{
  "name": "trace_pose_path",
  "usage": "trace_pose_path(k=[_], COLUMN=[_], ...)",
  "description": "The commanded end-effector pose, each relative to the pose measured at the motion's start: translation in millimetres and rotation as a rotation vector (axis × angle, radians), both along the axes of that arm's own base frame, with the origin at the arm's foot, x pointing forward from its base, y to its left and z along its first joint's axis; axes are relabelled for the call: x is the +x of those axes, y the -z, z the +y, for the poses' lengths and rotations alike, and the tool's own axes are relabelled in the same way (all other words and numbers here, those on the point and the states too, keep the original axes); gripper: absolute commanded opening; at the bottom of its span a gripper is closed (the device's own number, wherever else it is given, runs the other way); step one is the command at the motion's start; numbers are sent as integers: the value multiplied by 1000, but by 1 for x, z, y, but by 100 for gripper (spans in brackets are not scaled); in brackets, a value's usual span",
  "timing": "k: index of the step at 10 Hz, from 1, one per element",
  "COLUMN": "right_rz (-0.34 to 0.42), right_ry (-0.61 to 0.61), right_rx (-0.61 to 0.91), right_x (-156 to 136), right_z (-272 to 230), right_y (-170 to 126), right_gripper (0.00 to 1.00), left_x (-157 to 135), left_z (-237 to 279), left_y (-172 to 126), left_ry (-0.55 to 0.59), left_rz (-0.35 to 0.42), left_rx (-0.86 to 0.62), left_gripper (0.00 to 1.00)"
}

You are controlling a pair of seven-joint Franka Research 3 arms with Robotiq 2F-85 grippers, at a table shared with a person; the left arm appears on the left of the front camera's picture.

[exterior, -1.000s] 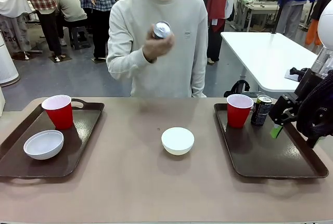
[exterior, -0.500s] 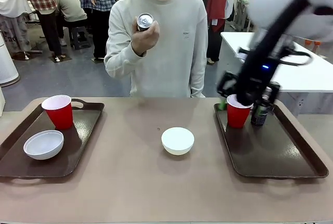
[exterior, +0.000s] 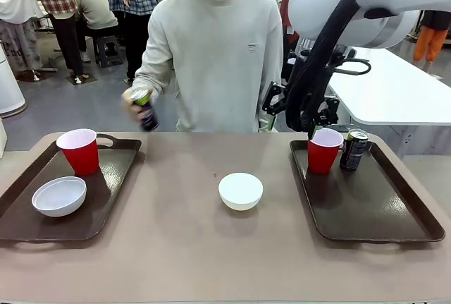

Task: Prepare tableware on both trays.
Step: Pick up a Picnic Bowl from the table and place it on a Handle tray.

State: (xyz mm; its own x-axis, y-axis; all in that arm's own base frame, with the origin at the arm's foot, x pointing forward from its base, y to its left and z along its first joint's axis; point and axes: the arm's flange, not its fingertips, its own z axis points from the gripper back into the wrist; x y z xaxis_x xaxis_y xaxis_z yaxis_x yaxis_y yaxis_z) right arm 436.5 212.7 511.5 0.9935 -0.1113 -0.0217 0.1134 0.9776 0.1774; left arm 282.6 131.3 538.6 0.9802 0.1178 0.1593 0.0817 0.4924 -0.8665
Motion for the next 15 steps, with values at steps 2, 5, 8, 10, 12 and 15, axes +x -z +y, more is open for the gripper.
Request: trace_pose_path(k=[2, 5, 8, 10, 12, 15], right_rz=[0, -20, 73, 87, 81, 81], right_ry=[0, -37, -60, -64, -86, -86], right_rx=[0, -143, -172, -202, -154, -154], right_x=[0, 53, 79, 81, 76, 76], right_z=[0, 28, 42, 64, 49, 49], right_y=[0, 69, 108, 120, 129, 129], right_gripper=[100, 100, 100, 100, 100, 100], left_x=[-2, -2, -2, -2, -2, -2], left_z=[-1, -1, -1, -1, -1, -1], left_y=[2, 2, 2, 2, 2, 2], left_ry=[8, 8, 8, 8, 8, 8], left_rz=[-26, -26, -26, -26, -26, -26], left_rx=[-14, -14, -14, -14, -14, -14], left_gripper=[100, 100, 100, 100, 100, 100])
